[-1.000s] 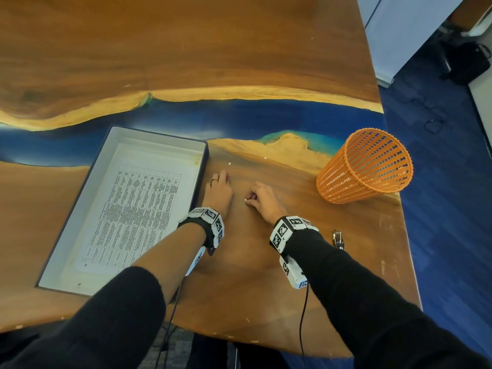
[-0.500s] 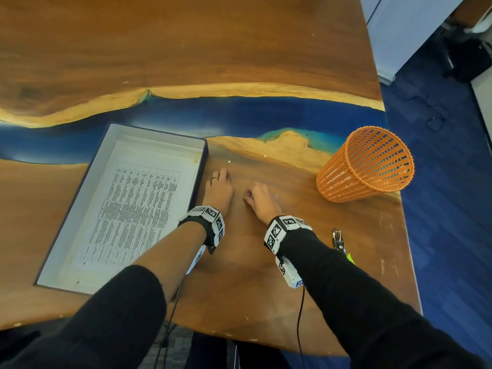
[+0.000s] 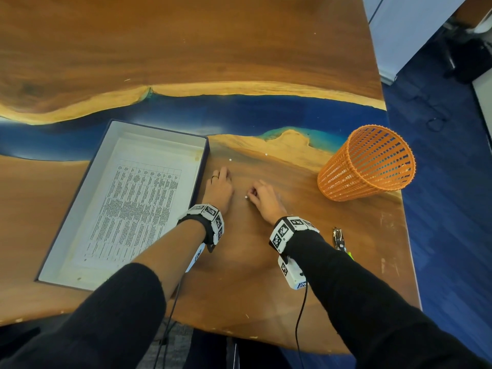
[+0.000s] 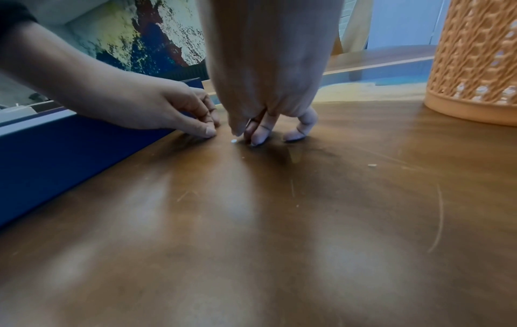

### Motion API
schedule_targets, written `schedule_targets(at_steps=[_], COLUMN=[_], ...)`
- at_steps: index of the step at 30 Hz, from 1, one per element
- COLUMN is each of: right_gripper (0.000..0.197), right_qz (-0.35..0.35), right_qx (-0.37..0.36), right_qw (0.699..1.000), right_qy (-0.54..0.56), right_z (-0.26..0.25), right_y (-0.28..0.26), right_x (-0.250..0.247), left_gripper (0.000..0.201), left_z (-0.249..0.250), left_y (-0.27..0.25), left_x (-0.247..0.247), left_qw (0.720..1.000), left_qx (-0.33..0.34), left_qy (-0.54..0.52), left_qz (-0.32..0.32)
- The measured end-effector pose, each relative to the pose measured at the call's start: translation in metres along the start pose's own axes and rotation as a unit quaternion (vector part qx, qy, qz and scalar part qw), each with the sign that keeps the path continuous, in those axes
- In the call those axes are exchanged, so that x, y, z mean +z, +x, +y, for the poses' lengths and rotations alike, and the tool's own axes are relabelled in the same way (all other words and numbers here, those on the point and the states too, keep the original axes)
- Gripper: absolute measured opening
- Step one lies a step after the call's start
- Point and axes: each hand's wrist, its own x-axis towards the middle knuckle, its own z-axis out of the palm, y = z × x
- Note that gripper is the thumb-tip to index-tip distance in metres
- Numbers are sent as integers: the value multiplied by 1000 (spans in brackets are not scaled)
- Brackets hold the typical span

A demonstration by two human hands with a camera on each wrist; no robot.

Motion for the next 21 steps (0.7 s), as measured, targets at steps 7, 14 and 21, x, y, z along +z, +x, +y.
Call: schedule_targets(at_steps=[7, 14, 21], right_gripper=[4, 9, 13], right_qz=[11, -7, -28], right_qx=[-6, -1, -13], right_qw=[1000, 1000, 999], right_qy=[3, -22, -33], right_z=[1, -4, -2], right_y=[1, 3, 4], right_x=[3, 3, 4], left_gripper=[32, 30, 31], left_z=[1, 1, 2], left_y=[1, 1, 1], left_x=[0, 0, 0], left_qw=[1000, 1000, 1000], left_qx=[-6, -5, -4], left_qy=[-4, -4, 1], left_qz=[0, 3, 10])
